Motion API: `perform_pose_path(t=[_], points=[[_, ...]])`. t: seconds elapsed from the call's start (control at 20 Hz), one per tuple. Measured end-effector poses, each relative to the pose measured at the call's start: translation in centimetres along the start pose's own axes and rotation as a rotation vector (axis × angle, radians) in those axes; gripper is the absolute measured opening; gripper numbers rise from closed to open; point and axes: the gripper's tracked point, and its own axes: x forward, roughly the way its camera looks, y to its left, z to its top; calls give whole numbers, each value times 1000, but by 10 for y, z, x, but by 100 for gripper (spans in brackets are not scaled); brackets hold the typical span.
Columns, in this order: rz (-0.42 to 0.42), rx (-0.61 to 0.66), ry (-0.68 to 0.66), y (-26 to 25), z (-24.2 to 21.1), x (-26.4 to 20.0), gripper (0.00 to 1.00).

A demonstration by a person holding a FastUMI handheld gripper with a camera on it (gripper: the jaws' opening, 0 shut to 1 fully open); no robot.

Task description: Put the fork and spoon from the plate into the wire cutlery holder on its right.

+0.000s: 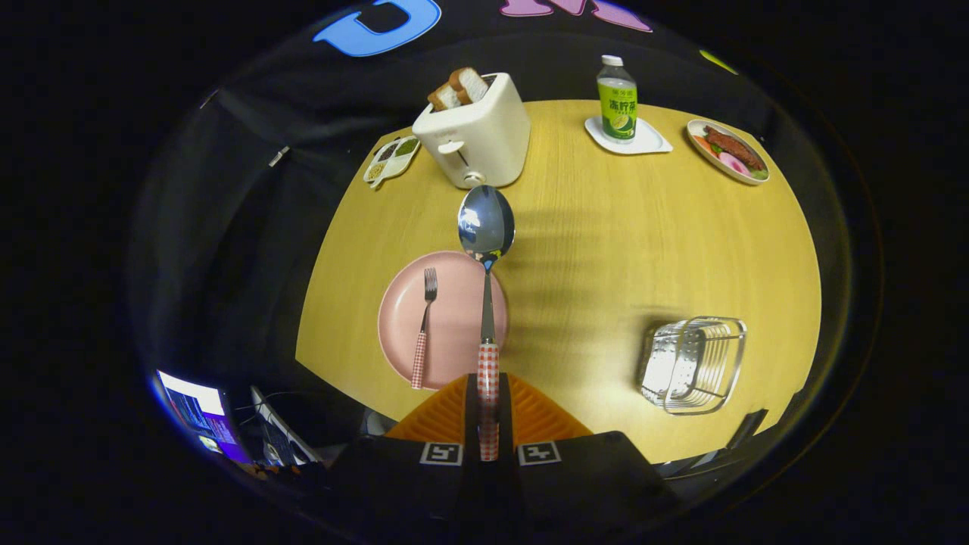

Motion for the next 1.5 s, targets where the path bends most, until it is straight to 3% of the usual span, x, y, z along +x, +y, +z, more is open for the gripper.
perform_pose_path(t=[0.25,0.4,0.6,1.1,1.5], points=[[-50,-36,64,-62,-6,-51,12],[-114,-79,226,-104,-34,-69,12],[-125,-82,447,-133,-74,-84,12],[-222,-98,845,-173,-99,-72,12],[-283,-115,984,-176,-85,-48,12]])
